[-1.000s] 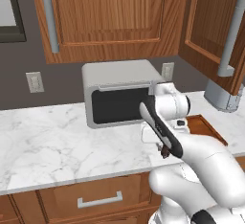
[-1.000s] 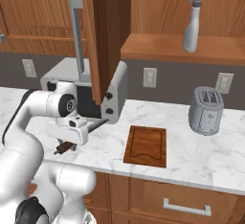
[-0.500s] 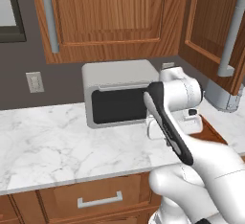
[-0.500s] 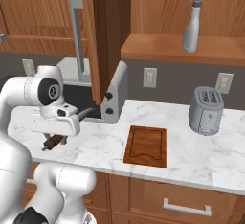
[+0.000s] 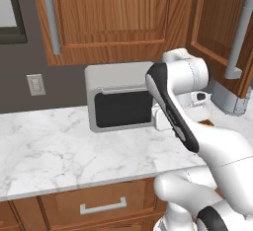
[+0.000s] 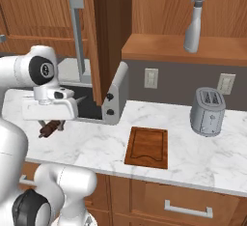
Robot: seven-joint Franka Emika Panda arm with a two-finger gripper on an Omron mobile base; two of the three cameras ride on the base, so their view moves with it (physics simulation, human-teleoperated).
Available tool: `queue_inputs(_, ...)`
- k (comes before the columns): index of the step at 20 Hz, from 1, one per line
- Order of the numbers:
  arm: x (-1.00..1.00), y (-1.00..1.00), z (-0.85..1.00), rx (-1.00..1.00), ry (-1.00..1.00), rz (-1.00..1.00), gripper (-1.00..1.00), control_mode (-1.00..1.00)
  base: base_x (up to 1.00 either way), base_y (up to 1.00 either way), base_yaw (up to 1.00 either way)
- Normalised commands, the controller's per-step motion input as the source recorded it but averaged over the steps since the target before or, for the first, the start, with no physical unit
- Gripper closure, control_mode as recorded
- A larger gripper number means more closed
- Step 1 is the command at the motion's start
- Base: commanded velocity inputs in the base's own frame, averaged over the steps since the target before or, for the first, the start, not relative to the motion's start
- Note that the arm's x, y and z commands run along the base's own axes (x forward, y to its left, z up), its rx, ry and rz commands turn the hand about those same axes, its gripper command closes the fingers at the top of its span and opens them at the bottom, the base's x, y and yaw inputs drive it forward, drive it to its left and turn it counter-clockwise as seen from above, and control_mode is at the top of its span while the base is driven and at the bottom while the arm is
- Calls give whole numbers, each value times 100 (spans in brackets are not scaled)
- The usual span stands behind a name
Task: Move the cutting board and knife to the sink. Then move spray from the cabinet to the counter.
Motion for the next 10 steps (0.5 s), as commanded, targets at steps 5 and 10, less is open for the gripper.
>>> queue_inputs(5,-2,-17,18,5,0,13,100,-100,0,0,0)
queue_inputs(10,-14,-21,3,8,0,10,100,-100,0,0,0)
